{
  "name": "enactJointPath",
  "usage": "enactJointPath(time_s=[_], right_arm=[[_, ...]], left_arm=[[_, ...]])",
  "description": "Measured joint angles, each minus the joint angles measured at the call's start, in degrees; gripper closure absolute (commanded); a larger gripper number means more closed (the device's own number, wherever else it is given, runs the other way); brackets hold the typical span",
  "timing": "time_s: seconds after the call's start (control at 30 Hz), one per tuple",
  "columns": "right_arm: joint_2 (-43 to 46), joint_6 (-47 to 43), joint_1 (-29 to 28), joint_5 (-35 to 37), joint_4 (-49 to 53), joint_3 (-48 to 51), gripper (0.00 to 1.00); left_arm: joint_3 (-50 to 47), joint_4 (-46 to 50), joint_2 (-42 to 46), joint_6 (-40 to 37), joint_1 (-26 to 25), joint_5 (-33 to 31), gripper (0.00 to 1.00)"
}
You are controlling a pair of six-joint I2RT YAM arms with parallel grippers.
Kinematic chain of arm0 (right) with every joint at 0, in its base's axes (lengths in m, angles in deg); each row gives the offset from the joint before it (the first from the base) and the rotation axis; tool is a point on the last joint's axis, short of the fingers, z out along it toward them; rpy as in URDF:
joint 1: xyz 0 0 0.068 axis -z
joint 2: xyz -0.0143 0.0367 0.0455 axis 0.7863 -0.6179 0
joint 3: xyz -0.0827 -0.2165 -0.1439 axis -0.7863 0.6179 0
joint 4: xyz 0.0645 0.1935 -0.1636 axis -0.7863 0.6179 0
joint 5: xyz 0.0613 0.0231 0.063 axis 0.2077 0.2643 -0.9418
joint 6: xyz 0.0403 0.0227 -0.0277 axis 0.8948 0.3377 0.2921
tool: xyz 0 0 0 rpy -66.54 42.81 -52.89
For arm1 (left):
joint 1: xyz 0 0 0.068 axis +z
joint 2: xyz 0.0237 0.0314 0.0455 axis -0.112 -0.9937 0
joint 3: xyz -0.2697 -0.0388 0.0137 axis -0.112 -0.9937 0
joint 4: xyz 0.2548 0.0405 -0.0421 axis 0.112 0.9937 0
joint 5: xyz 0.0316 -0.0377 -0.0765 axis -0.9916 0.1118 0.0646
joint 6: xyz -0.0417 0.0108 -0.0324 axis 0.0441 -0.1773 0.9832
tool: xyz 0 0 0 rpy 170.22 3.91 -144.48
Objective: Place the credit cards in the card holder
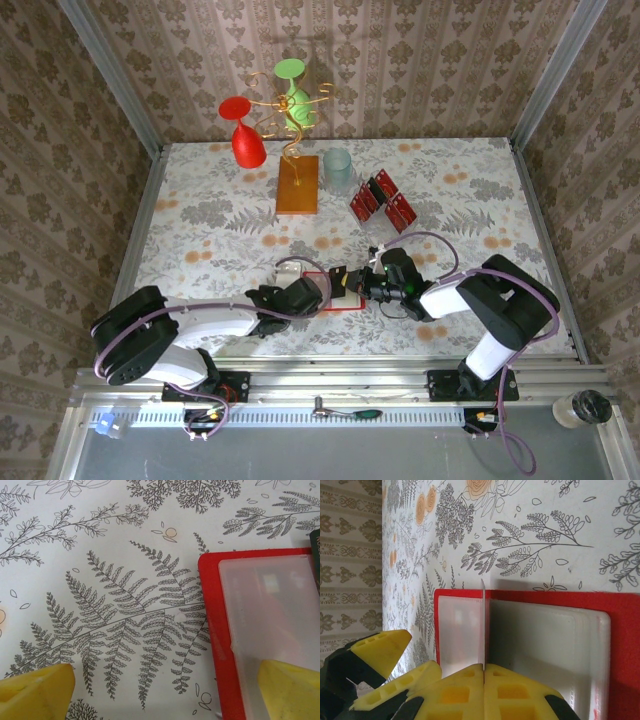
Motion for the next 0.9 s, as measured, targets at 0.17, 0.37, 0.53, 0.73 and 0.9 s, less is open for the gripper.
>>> enactJointPath(time_s=[0.17,0.37,0.53,0.73,0.9], right_arm=[[-0.66,0.04,0.0,-0.37,-0.48,0.02,1.0],[-0.79,0.07,0.0,-0.39,-1.09,0.33,1.0],[-0.76,0.04,0.0,-0.39,-1.44,0.74,1.0],[-0.76,0.02,-0.02,-0.42,-1.42,0.94,1.0],[-0.76,0.02,-0.24,-0.44,-1.42,0.94,1.0]], left_arm=[[-0.72,0.26,-0.02,0.83,-0.2,-0.22,0.05],[-1.14,0.17,-1.38,1.81,-0.2,-0.44,0.05],[-1.16,0.13,-1.53,2.34,-0.2,-0.44,0.05],[-1.25,-0.09,-1.75,2.64,-0.52,-0.85,0.05],[-1.25,-0.11,-1.75,2.8,-0.52,-0.85,0.05]])
